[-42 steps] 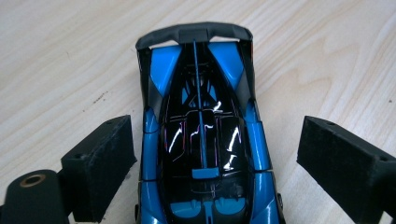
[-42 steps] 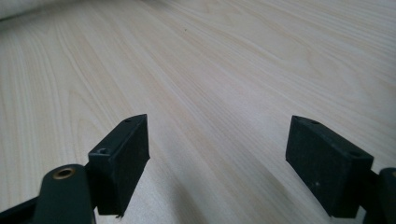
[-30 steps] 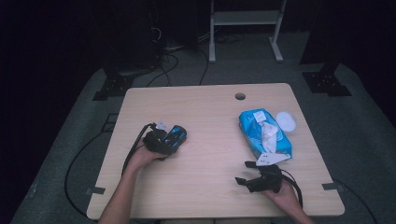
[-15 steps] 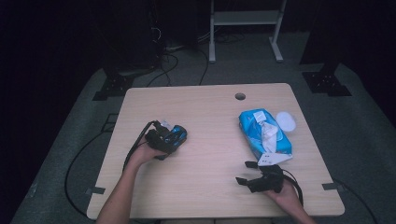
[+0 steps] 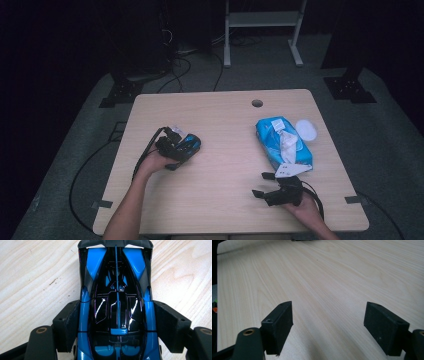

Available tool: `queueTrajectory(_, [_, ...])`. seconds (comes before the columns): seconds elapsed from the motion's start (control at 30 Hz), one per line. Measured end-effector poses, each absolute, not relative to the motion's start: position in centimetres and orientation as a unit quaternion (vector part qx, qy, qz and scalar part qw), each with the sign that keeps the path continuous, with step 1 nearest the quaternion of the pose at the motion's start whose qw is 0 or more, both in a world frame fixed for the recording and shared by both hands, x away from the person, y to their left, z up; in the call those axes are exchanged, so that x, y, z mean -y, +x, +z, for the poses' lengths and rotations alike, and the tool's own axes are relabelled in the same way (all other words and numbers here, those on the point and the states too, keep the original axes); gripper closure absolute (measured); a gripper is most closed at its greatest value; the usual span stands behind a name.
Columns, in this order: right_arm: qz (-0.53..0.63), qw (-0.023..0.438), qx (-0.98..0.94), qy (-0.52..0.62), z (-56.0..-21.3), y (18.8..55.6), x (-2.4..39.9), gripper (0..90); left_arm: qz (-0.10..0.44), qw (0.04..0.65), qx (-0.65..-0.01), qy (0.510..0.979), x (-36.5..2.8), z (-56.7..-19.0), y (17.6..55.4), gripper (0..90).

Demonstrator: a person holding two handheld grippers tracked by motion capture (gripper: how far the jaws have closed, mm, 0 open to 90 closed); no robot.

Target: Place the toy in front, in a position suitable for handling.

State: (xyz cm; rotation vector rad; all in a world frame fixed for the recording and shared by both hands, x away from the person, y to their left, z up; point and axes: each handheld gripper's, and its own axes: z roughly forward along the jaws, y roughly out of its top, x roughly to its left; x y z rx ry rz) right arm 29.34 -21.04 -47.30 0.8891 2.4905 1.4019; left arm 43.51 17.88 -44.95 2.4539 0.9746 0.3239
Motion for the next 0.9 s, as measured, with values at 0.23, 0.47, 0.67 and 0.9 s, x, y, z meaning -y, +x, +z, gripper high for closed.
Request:
queueTrajectory(0.23, [0.466,0.075,-0.833,0.289,-47.3,29.1,20.8,22.3,0.114,0.238,-0.360,0.895,-17.8,-44.9,43.6,26.7])
queueTrajectory(0.47, [0.463,0.075,-0.837,0.282,-47.3,29.2,20.5,22.3,0.103,0.212,-0.368,0.900,-17.5,-44.9,44.0,26.5])
queueTrajectory(0.67, [0.460,0.076,-0.840,0.277,-47.3,29.0,20.4,22.3,0.097,0.193,-0.375,0.901,-16.8,-44.7,44.6,26.4])
queueTrajectory(0.9, [0.459,0.077,-0.842,0.272,-47.3,29.0,20.4,22.3,0.094,0.175,-0.381,0.903,-16.2,-44.6,45.0,25.1])
